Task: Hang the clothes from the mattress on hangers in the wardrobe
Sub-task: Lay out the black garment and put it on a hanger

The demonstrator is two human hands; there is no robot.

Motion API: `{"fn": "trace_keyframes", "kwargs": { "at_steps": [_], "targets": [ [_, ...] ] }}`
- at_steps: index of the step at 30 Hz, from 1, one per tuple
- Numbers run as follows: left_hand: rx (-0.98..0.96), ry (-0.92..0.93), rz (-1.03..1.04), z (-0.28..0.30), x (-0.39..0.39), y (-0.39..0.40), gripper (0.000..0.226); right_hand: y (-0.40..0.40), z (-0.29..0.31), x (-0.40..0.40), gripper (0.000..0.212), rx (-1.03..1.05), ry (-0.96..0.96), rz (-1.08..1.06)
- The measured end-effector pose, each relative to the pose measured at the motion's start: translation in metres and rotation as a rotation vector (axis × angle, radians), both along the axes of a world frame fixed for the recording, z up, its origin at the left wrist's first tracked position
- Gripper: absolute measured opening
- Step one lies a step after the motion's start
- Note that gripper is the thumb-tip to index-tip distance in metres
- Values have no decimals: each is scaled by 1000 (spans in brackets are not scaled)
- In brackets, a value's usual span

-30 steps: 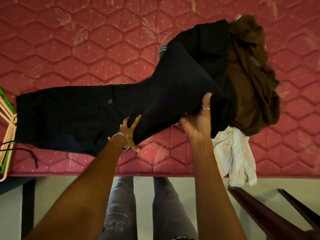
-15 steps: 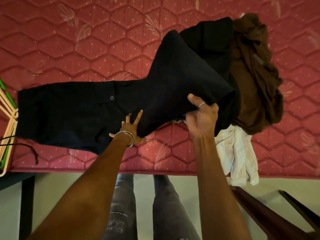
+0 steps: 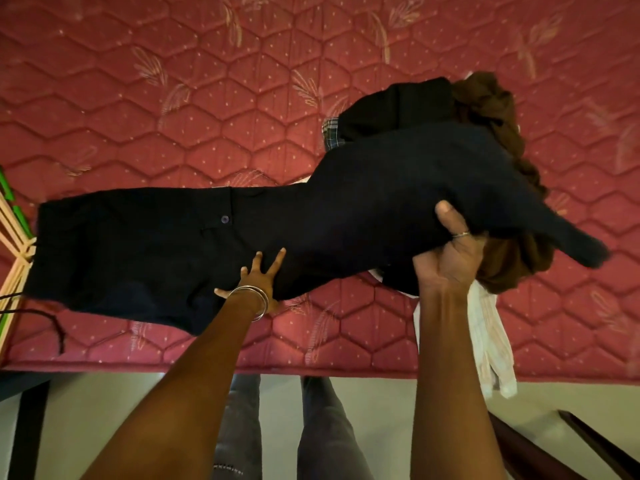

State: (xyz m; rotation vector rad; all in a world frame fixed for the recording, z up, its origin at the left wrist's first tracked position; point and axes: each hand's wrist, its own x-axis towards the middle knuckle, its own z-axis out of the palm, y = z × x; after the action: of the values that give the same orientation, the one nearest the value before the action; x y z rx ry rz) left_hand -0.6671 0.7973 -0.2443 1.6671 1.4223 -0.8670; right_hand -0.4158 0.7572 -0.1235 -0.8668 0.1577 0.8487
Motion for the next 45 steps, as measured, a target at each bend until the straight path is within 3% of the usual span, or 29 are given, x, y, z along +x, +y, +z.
{"fn": "trace_keyframes", "kwargs": {
  "at_steps": [2,5,8,12,15,17,20,22,24,29,30,32,34,35,37,40,42,45],
  "targets": [
    [-2,5,0,0,0,-1,117,-13,1,9,94,34,-95,-50],
    [10,51,-40,0,4,-7,123,-32,-11,33,79,107,-70,-89],
    [162,-22,-162,-2,19,-26,127,-47,-35,61,67,-100,-46,-162],
    [243,-212,-308,-4,51,-52,118,-68,-52,82,86,-177,145,-193],
    [211,-190,-247,-6,67,-59,112,-80,-63,74,58,-202,234,-73],
    [227,-197,-217,-7,72,-61,111,-84,-65,71,67,-201,223,5],
    [267,-217,-178,-6,75,-59,116,-77,-57,87,92,-84,83,-76],
    [331,-210,-184,-5,76,-59,121,-75,-53,103,90,-63,-8,-131],
    [355,-207,-205,-6,77,-58,121,-82,-60,111,87,-182,7,-156],
    [126,-161,-278,-14,79,-55,112,-113,-99,111,102,-370,157,-166],
    [106,-168,-273,-17,79,-56,113,-117,-96,102,85,-320,244,-139],
    [86,-198,-266,-22,77,-56,115,-117,-95,89,25,-254,300,19],
    [84,-224,-293,-25,73,-55,116,-110,-88,81,26,-319,211,80],
    [96,-239,-307,-26,70,-53,116,-100,-80,82,26,-236,235,94],
    [104,-292,-299,-27,63,-45,115,-94,-64,92,64,-137,169,8],
    [44,-470,-101,-24,54,-25,101,-65,-15,80,72,-277,11,-19],
    [19,-589,210,-10,45,-10,79,-44,16,45,70,-327,-109,-135],
    [-4,-710,727,22,15,18,43,-10,47,-30,64,-380,-483,-147]
  ]
}}
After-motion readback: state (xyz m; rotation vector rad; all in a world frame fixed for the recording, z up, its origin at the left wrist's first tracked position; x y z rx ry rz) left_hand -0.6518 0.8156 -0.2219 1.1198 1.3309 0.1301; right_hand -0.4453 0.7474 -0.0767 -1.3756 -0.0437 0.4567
